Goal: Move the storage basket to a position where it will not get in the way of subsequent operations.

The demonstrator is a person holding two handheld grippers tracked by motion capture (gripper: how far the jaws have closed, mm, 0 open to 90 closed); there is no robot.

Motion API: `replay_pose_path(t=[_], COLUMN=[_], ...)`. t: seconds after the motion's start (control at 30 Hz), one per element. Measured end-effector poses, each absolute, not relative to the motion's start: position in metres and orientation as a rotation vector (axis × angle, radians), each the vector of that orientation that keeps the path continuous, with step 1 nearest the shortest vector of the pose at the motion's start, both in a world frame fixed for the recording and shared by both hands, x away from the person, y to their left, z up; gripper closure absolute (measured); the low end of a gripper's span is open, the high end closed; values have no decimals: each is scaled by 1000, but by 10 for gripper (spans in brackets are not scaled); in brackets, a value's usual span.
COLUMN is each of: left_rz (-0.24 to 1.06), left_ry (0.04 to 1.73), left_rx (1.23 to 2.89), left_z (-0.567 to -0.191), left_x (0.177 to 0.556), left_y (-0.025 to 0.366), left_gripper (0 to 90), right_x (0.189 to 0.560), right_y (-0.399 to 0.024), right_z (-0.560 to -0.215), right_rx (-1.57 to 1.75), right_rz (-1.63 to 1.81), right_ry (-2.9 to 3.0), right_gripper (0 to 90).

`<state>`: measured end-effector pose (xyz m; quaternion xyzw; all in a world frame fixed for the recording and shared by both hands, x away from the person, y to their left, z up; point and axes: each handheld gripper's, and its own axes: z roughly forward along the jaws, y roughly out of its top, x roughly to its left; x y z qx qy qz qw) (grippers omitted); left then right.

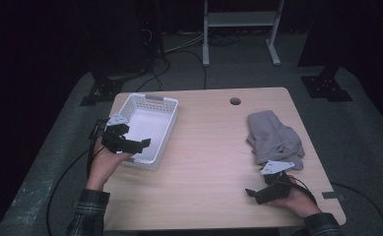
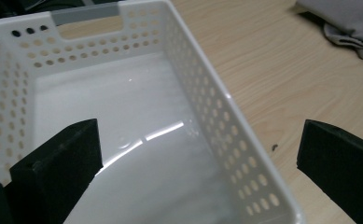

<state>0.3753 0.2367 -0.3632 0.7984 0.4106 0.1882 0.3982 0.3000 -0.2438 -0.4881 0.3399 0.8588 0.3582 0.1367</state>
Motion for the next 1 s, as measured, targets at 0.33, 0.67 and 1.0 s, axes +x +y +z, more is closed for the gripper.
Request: replay_pose_path(t=[0.33, 0.67, 1.0], left_rz=[444, 398, 364], left_ry=[951, 834, 736], left_rx=[2055, 2074, 2120], left_z=[-365, -375, -399], left_x=[358, 330, 302], left_y=[204, 164, 131], left_gripper=[0, 0, 0], right_x=[300, 300, 301], right_y=[-244, -245, -246], right_z=[-488, -488, -488], right_rx=[986, 992, 980], right_rz=[1037, 1034, 1036], right_ry=[2484, 2481, 2487], right_gripper=[0, 0, 0])
